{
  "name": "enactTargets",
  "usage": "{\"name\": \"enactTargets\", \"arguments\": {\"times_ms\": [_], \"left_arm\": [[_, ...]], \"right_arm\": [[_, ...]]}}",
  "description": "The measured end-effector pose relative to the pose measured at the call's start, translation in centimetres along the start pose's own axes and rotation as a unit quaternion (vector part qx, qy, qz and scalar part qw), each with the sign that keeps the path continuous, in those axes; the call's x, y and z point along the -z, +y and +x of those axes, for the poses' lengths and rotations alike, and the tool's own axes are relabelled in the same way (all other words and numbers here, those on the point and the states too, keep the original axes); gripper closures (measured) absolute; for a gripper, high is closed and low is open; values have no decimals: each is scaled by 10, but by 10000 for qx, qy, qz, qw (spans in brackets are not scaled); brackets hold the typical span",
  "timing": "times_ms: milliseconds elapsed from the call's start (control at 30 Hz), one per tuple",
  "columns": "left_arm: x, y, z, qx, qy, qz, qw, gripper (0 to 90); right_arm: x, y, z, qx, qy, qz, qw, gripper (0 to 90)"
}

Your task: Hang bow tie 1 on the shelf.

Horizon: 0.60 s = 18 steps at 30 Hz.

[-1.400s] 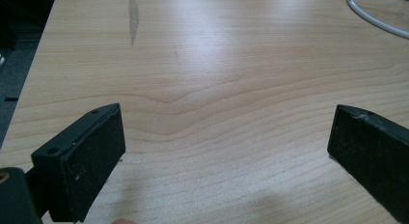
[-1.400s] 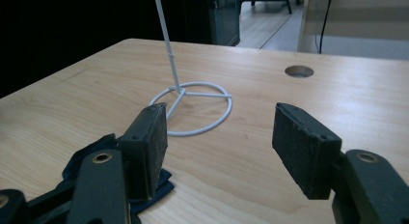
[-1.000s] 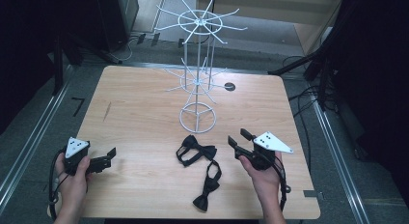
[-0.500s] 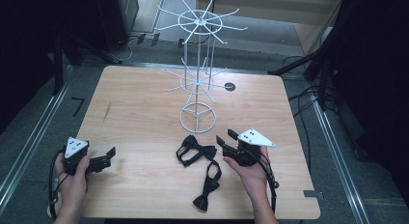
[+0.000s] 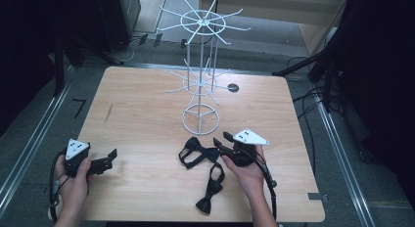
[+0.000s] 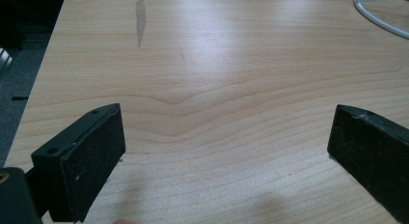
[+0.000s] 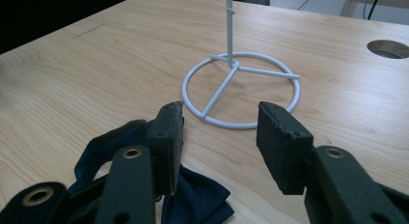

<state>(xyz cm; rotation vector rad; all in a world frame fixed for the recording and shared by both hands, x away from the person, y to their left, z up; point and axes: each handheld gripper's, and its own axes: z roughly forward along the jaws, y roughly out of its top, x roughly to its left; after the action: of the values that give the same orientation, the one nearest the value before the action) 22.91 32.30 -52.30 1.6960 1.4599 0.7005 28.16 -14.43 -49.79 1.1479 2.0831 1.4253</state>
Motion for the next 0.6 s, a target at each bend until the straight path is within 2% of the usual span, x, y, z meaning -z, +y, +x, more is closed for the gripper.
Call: {"name": "enactTargets", "arguments": {"times_ms": [433,600], "left_arm": [[0,0,0,1,4,12,10000,1],[0,0,0,-4,3,23,10000,1]], "right_arm": [[-17,-4,7,96,103,185,9997,574],[-22,-6,11,118,234,311,9992,599]]}}
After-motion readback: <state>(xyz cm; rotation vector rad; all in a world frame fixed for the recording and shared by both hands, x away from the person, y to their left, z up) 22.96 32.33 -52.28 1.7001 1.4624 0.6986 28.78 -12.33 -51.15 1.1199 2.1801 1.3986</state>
